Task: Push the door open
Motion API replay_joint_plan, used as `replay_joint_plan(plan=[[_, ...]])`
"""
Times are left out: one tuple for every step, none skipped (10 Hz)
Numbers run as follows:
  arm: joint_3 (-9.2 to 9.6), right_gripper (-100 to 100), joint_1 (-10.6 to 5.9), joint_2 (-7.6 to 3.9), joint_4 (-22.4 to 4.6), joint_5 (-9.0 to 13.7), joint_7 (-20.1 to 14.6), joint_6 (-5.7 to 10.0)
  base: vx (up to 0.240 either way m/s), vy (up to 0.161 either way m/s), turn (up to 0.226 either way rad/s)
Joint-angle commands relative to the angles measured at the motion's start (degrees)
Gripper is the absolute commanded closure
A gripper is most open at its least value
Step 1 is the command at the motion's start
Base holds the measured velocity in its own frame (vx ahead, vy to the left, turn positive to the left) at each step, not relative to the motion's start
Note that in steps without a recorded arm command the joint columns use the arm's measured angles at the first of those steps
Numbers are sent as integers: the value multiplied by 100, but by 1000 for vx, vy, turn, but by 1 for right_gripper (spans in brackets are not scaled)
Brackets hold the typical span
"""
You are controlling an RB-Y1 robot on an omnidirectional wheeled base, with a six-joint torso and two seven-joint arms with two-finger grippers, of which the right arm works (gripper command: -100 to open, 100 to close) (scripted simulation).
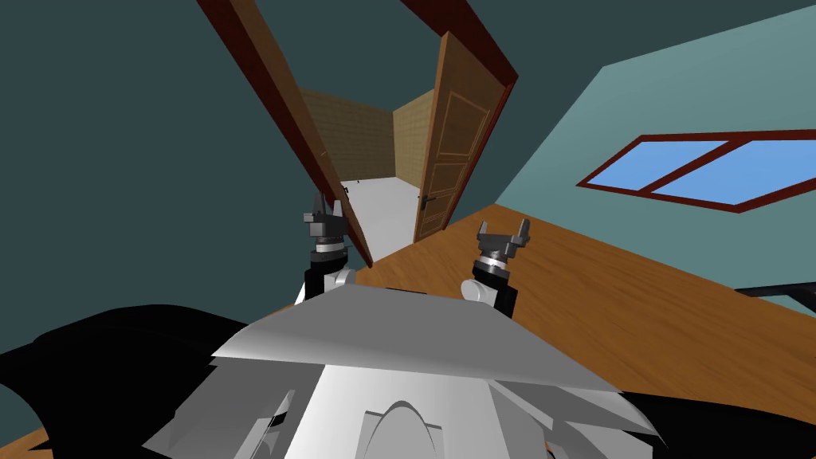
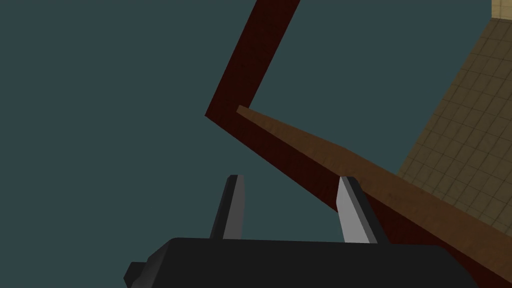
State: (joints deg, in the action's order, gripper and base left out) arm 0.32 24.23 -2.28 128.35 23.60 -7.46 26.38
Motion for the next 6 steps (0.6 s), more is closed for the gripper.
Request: replay_joint_plan(plan=[[35,-100,-37,-26,-74,286,-245,-94,80,-39,43],[60,-100,-57,-44,-128,461,-400,-142,81,-30,51],[60,-100,-57,-44,-128,509,-400,-142,57,-34,21],[84,-100,-78,-63,-183,710,-554,-190,47,-42,26],[109,-100,-98,-81,-237,892,-709,-237,65,-42,50],[133,-100,-119,-100,-291,1073,-864,-285,92,-56,49]])
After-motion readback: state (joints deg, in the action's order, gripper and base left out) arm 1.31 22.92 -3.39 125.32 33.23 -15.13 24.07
